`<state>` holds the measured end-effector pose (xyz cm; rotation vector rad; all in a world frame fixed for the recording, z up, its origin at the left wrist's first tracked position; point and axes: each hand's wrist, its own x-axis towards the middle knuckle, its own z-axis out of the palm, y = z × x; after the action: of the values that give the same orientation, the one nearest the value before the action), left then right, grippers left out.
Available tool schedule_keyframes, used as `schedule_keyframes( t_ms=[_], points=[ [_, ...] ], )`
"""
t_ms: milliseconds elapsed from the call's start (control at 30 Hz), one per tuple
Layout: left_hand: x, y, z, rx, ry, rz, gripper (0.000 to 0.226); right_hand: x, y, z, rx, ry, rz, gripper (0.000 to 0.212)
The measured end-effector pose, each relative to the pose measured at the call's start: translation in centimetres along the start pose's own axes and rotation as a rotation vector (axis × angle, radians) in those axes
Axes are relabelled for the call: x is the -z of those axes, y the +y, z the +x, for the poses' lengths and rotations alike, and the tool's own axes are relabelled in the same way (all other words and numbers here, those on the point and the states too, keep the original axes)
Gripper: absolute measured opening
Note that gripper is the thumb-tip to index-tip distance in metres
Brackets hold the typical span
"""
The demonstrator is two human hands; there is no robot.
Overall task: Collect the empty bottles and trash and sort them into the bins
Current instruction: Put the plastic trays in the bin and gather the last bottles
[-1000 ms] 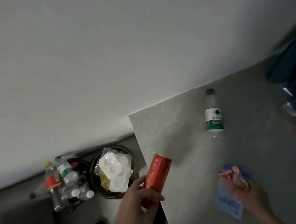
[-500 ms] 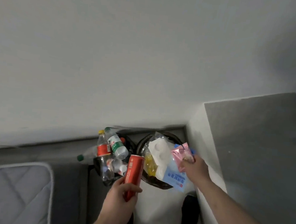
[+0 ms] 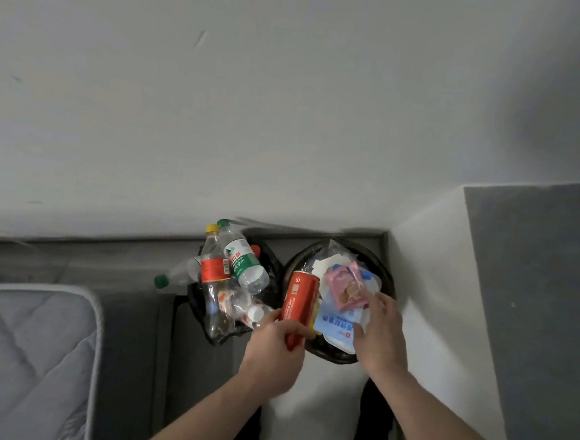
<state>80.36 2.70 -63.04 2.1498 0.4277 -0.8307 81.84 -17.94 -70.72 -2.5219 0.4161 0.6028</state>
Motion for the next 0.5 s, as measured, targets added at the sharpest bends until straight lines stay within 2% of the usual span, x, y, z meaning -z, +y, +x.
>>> schedule_keyframes(
  t_ms=[133,233,333,500],
  points=[
    [-1.5,1.0,2.5,0.032,-0.031,0.069,0.028,-1.7,0.5,-0.1,0.223,-0.125,-0.199,0.081],
    [-3.1,1.3,4.6,0.046,-0.042,0.090,0.035,-3.7,1.0,1.2,0.219,-0.173,-0.256,0.098],
    [-4.3,1.2,5.8,0.039,-0.022,0.068,0.035,-5.7,1.9,3.1,0.181,-0.213,-0.272,0.105],
    [-4.5,0.5,5.8,-0.029,0.031,0.030,0.030,-6.8,1.5,5.7,0.203,-0.291,-0.318,0.096]
  ],
)
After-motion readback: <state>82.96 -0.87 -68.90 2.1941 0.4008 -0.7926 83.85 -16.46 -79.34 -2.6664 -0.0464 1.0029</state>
